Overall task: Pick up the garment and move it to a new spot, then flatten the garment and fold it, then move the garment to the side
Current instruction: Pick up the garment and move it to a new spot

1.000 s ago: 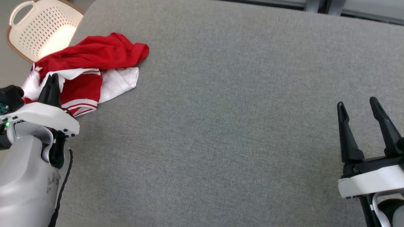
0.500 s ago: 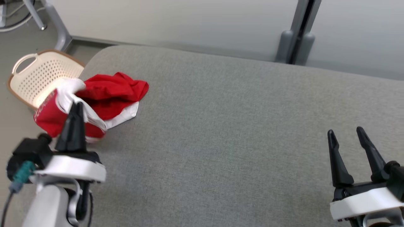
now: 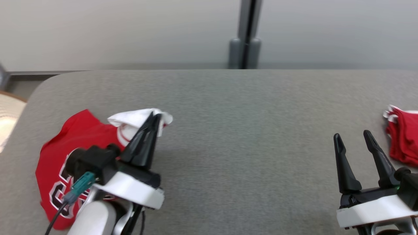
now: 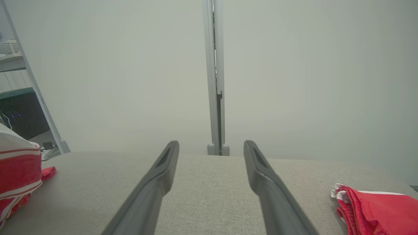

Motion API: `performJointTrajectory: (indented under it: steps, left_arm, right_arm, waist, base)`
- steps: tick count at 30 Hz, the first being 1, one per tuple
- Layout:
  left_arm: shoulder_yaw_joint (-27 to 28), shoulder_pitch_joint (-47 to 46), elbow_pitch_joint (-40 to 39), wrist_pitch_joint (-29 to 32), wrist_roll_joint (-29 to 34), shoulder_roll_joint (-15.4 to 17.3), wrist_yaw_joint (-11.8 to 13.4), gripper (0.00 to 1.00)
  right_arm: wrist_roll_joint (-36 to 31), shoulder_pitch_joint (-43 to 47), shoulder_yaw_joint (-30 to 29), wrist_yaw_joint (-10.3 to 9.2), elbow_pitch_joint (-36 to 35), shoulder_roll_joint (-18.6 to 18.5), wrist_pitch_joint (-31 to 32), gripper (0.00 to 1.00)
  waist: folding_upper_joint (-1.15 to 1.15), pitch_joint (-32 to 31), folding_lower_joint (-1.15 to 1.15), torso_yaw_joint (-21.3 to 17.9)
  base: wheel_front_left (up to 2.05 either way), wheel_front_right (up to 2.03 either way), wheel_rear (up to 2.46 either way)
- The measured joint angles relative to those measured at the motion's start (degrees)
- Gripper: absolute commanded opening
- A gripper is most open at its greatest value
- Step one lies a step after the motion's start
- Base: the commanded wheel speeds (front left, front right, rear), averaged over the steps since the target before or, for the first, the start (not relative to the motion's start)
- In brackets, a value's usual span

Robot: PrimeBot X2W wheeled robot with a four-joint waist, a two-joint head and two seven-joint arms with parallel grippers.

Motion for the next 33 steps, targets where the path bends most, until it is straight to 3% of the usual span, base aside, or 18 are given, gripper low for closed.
performJointTrajectory:
  steps: [12, 22, 23, 24, 25, 33]
  left_arm:
    - [-12.8, -17.6, 4.0, 2.2, 1.5, -5.2, -4.0, 0.00]
    - [-20.6, -22.8, 17.1, 3.3, 1.5, -5.0, -4.5, 0.00]
    - [-21.2, -22.9, 18.2, 2.8, 1.5, -5.0, -4.5, 0.11]
    - [-21.8, -22.9, 19.0, 2.4, 1.4, -5.0, -4.5, 0.49]
    - [-22.6, -23.0, 19.6, 1.8, 1.3, -5.1, -4.6, 1.00]
    - [-24.6, -22.8, 18.1, -4.5, 0.0, -5.1, -4.6, 1.00]
  right_arm:
    - [3.2, -2.1, 0.4, -0.01, 2.3, 0.1, -4.6, 1.00]
    - [6.0, -3.6, 1.0, -0.01, 5.5, 0.1, -9.3, 1.00]
    - [6.1, -3.7, 0.9, -0.01, 5.8, 0.1, -9.7, 1.00]
    - [6.1, -3.8, 0.7, -0.01, 6.0, 0.1, -9.8, 1.00]
    - [6.1, -3.8, 0.5, -0.01, 6.2, 0.1, -9.9, 1.00]
    - [4.4, -5.0, -0.1, -0.01, 6.4, 0.1, -9.2, 1.00]
  waist:
    - [0.00, 7.4, 0.00, -15.2]
    - [0.00, 16.8, 0.00, -23.9]
    - [0.00, 17.5, 0.00, -24.3]
    - [0.00, 18.1, 0.00, -24.6]
    - [0.00, 18.5, 0.00, -24.7]
    - [0.00, 17.4, 0.00, -20.4]
  base:
    - [0.00, 0.00, 0.00]
    - [0.00, 0.00, 0.00]
    - [0.00, 0.00, 0.00]
    - [0.00, 0.00, 0.00]
    - [0.00, 0.00, 0.00]
    - [0.00, 0.00, 0.00]
